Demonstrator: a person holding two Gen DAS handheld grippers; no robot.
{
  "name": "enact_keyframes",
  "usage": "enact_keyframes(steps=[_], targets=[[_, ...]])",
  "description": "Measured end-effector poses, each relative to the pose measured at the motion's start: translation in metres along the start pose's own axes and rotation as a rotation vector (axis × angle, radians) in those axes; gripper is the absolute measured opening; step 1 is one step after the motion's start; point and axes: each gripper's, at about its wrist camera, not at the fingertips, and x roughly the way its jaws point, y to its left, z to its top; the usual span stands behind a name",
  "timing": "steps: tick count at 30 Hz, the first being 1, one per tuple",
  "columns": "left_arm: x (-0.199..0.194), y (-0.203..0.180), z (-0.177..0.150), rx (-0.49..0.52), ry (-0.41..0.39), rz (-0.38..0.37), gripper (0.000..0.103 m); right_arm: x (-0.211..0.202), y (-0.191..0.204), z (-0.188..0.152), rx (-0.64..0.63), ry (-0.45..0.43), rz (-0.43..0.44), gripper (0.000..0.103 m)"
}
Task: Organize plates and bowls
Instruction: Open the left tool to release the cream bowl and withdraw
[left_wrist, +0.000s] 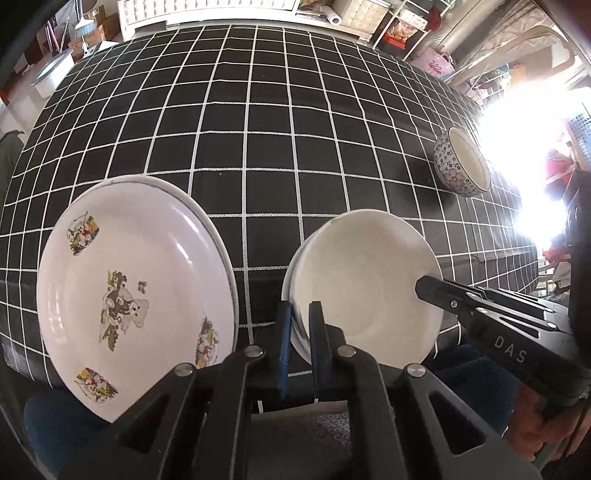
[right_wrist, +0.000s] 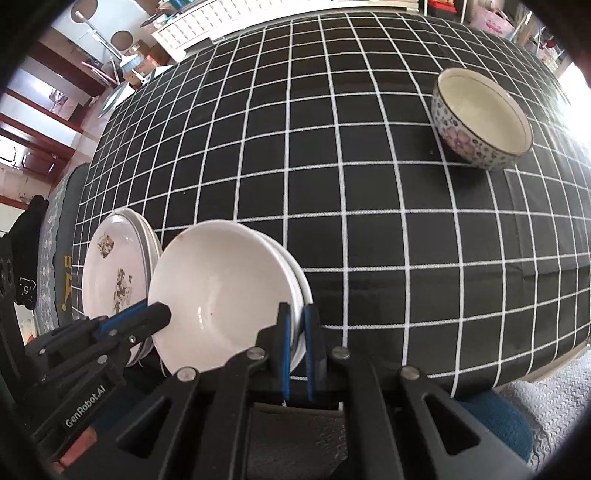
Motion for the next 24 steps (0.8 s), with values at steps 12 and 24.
enact_keyframes(steps=[12, 24], targets=[[-0.008, -0.001, -0.003, 0.002, -0.025, 0.021, 0.011, -0.007, 0.003, -0.002, -0.030, -0.015, -0.012, 0.015], [-0.040, -0.029, 0.008, 0.062, -0.079, -0.010, 0.026, -0.045, -0.009, 0.002, -0.078, -0.058, -0.026, 0.044]])
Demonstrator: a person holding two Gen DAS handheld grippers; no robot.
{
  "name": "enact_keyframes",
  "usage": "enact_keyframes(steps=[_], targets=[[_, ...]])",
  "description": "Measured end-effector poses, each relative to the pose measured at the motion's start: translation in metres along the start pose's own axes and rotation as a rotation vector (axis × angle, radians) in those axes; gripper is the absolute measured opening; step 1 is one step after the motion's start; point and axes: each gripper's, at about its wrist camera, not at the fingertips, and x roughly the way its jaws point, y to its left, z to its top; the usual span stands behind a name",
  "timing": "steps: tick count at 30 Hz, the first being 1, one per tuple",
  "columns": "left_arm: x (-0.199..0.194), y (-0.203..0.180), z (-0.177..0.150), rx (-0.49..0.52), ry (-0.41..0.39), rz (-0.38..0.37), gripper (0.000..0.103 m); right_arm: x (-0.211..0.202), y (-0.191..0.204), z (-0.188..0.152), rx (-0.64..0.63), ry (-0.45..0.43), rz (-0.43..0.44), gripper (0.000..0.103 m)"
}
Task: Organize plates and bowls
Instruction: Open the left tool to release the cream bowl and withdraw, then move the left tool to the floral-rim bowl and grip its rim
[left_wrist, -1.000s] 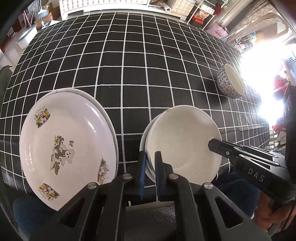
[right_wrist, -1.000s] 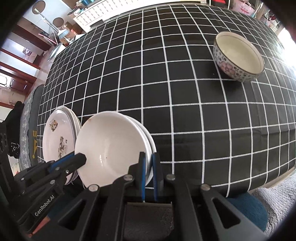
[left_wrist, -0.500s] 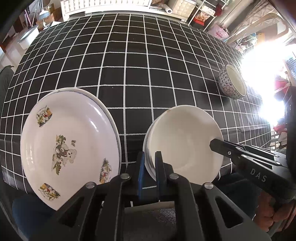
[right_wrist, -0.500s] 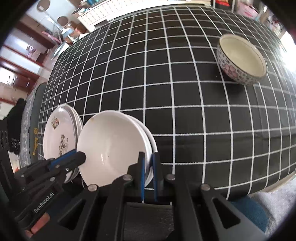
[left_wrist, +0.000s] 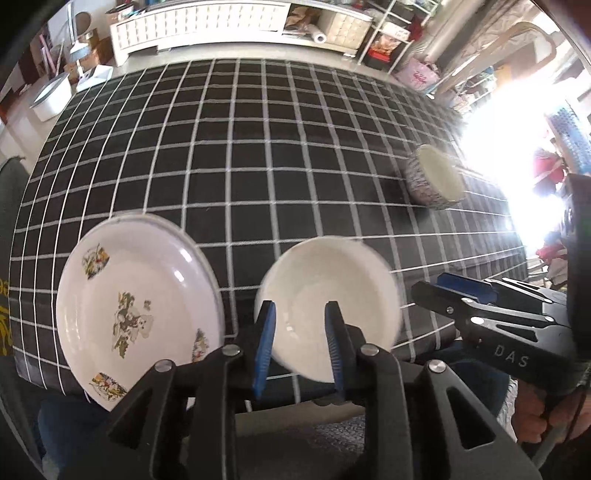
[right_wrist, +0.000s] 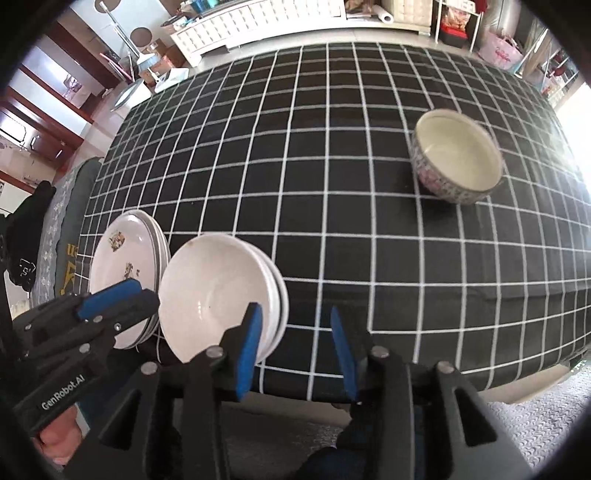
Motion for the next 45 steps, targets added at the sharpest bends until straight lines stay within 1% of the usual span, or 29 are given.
enact_keyframes(steps=[2, 5, 8, 14, 17, 20, 25, 28, 32, 38, 41, 43, 45], targets=[[-0.006, -0.013, 0.007, 0.049, -0.012, 0.007, 0.030, -0.010, -0.006, 0.003, 0.006, -0.017, -0.001, 0.044], [-0.015, -0.030, 0.019, 0.102, -0.040, 0.037, 0.030, -0.026, -0.017, 0.006, 0.009, -0.037, 0.000, 0.045], [-0.021, -0.042, 0.030, 0.118, -0.048, 0.022, 0.030, -0.041, -0.026, 0.009, 0.014, -0.050, -0.003, 0.045], [-0.034, -0.077, 0.054, 0.172, -0.090, 0.015, 0.030, -0.076, -0.048, 0.021, 0.032, -0.114, -0.023, 0.045], [-0.035, -0.093, 0.066, 0.192, -0.092, -0.030, 0.031, -0.087, -0.060, 0.026, 0.050, -0.134, -0.014, 0.045], [-0.032, -0.109, 0.077, 0.213, -0.096, -0.035, 0.033, -0.094, -0.075, 0.033, 0.072, -0.148, -0.013, 0.045], [-0.019, -0.137, 0.095, 0.250, -0.073, -0.038, 0.033, -0.090, -0.097, 0.042, 0.105, -0.132, -0.012, 0.045], [-0.012, -0.148, 0.096, 0.262, -0.066, -0.072, 0.033, -0.085, -0.113, 0.049, 0.135, -0.125, -0.008, 0.045], [0.007, -0.159, 0.104, 0.249, -0.021, -0.096, 0.033, -0.079, -0.129, 0.055, 0.163, -0.113, 0.004, 0.045], [0.035, -0.166, 0.120, 0.235, 0.021, -0.084, 0.033, -0.063, -0.149, 0.067, 0.188, -0.087, 0.013, 0.045], [0.046, -0.168, 0.129, 0.243, 0.019, -0.088, 0.033, -0.055, -0.158, 0.075, 0.196, -0.081, 0.019, 0.045], [0.057, -0.171, 0.136, 0.260, 0.017, -0.077, 0.033, -0.049, -0.164, 0.080, 0.211, -0.095, 0.006, 0.045], [0.070, -0.169, 0.144, 0.248, 0.038, -0.063, 0.033, -0.042, -0.170, 0.087, 0.221, -0.102, -0.011, 0.045]])
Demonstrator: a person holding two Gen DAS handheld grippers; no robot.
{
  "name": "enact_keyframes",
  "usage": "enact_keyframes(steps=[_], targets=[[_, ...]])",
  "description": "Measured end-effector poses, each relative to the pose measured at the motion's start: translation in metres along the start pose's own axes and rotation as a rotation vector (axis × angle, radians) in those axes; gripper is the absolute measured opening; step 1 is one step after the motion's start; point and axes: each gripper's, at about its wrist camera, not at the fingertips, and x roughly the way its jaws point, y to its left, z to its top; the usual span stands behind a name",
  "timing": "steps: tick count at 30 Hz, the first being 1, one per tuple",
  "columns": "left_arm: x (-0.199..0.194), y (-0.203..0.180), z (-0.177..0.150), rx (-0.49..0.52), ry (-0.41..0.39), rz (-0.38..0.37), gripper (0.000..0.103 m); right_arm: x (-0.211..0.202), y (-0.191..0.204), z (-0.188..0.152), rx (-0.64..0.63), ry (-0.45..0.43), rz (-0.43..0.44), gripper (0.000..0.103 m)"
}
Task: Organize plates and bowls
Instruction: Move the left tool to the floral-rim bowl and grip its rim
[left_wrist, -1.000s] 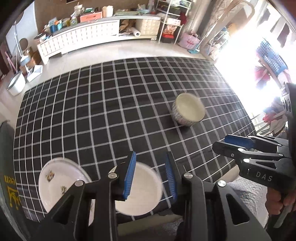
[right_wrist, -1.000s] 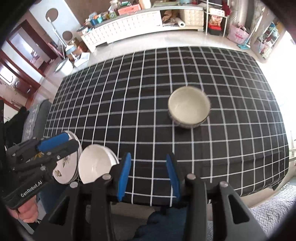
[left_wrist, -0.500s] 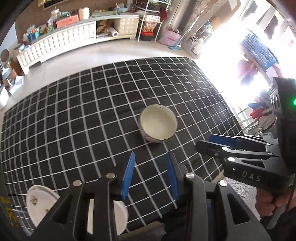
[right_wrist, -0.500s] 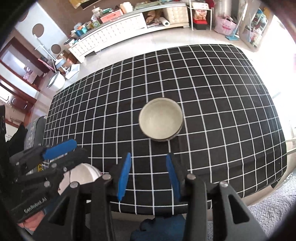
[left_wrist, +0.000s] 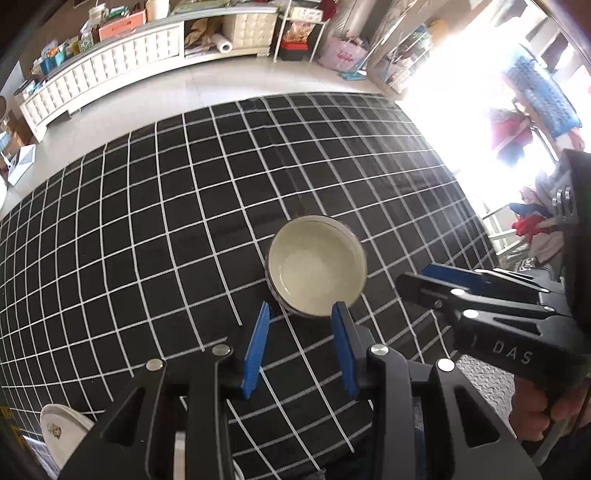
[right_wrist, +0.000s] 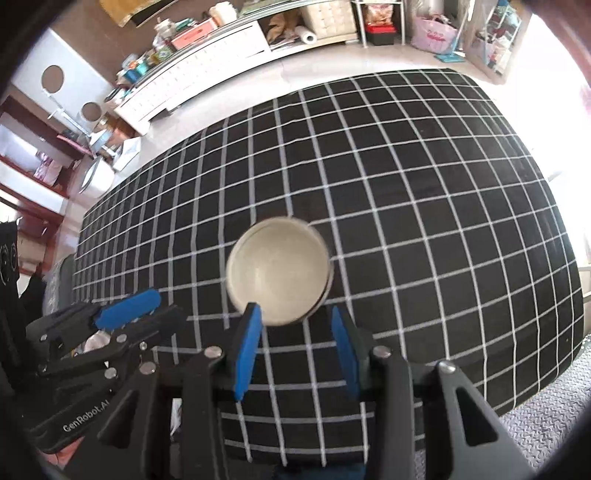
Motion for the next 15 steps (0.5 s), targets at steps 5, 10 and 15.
enact_keyframes(steps=[5, 10, 15], targets=[[0.029, 0.007, 0.012, -0.009, 0.046, 0.015, 0.033, 0.027, -0.011, 0.013, 0.024, 0.043, 0.001, 0.044], [0.055, 0.018, 0.022, -0.028, 0.071, 0.023, 0.032, 0.050, -0.014, 0.019, 0.016, 0.065, -0.007, 0.035], [0.077, 0.026, 0.024, -0.051, 0.106, 0.019, 0.023, 0.066, -0.017, 0.023, 0.005, 0.087, 0.004, 0.021]])
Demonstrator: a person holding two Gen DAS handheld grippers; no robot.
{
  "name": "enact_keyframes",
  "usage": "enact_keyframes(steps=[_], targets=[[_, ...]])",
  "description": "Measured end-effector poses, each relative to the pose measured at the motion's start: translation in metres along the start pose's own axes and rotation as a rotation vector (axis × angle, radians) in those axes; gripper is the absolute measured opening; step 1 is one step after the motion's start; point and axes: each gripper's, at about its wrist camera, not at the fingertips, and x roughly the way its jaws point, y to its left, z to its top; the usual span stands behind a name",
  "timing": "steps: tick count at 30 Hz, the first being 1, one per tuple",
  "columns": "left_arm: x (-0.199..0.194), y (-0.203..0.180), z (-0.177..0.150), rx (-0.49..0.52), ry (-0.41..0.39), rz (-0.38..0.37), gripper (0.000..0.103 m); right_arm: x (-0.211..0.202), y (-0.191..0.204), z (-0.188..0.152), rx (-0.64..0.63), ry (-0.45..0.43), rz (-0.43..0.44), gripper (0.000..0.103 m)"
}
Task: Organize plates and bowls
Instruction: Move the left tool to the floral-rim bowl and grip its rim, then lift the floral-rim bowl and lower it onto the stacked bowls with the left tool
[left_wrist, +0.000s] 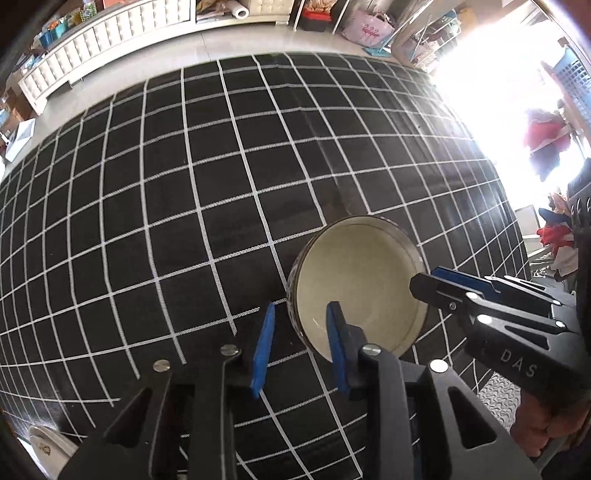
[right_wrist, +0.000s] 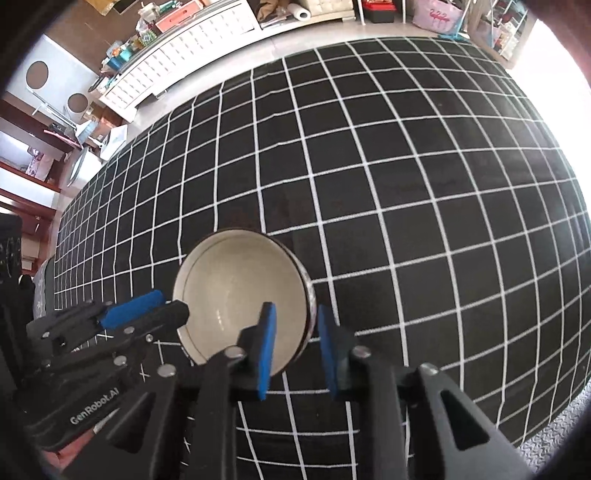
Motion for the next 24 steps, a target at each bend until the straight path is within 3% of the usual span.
enact_keyframes(steps=[6, 16, 24], targets=[[0.008, 0.000, 0.002, 0.010, 0.008, 0.016, 0.011, 0.000, 0.003, -0.003, -0.067, -0.005, -0.042, 0.013], [0.018, -0.011, -0.005, 0.031, -0.013, 0.059, 0.009, 0.007, -0.010, -0.005, -0.058, -0.007, -0.045, 0.010], [0.008, -0.018, -0.021, 0.022, -0.021, 0.053, 0.007, 0.005, -0.006, -0.016, 0.003, -0.008, -0.044, 0.010]])
